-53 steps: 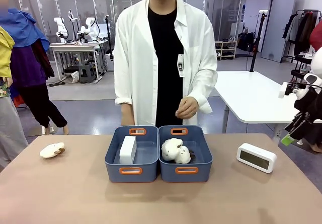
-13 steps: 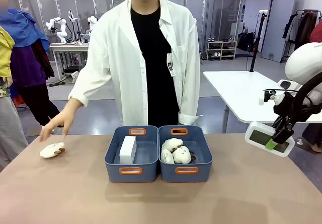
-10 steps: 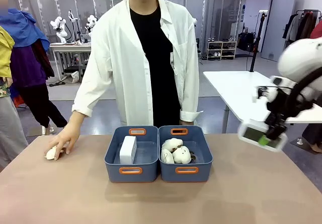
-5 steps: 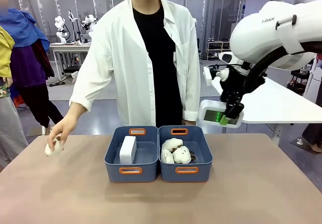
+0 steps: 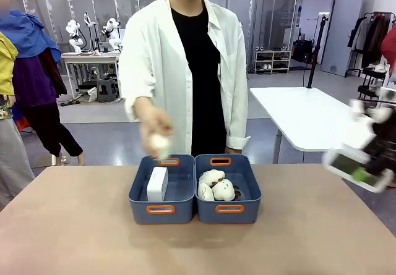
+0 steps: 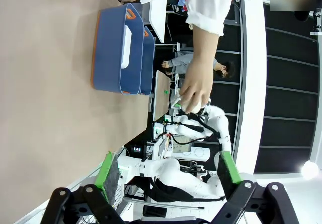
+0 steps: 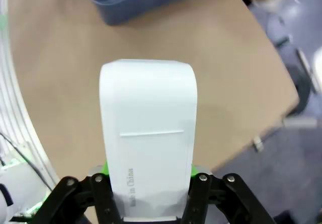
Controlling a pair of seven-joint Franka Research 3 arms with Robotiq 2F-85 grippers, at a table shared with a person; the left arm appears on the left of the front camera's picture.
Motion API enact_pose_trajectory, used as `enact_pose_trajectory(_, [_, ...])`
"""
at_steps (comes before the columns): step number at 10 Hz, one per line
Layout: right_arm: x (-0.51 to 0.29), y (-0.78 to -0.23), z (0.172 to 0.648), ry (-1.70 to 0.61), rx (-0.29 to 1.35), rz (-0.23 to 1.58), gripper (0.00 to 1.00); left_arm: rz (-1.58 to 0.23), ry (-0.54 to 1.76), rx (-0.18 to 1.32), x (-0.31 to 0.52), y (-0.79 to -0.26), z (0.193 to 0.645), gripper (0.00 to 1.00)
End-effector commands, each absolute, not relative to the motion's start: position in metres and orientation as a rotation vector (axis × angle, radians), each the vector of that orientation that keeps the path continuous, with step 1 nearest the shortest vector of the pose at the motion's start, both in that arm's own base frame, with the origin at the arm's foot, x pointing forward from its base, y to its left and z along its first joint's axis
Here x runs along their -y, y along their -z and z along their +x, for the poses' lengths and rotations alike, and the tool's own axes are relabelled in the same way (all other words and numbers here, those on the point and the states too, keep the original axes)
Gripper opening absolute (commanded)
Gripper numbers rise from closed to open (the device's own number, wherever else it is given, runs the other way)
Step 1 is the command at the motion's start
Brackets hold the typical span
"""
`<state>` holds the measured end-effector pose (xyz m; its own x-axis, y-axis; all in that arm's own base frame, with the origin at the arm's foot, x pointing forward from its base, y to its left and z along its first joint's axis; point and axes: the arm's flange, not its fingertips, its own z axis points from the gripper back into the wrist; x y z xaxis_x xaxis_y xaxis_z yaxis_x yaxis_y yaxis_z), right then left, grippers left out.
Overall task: Sort the digital clocks into the basket.
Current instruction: Pick up the Digital clock from the table and place it into the empty Plastic storage basket.
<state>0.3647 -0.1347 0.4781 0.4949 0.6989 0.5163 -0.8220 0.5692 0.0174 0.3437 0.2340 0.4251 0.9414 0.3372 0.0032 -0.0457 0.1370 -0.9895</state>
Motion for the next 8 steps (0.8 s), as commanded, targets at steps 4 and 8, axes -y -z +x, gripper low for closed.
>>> enact_pose_trajectory(4, [0.285,-0.446,0.226,-0.634,0.848,0.424,0.52,-1.409,-0.263,0.254,-0.233,-0.425,0.337,1.0])
enact_pose_trajectory(8, [0.279,-0.439,0.242,-0.675,0.846,0.437,0.52,-1.409,-0.263,0.254,-0.233,-0.425,0.337,1.0])
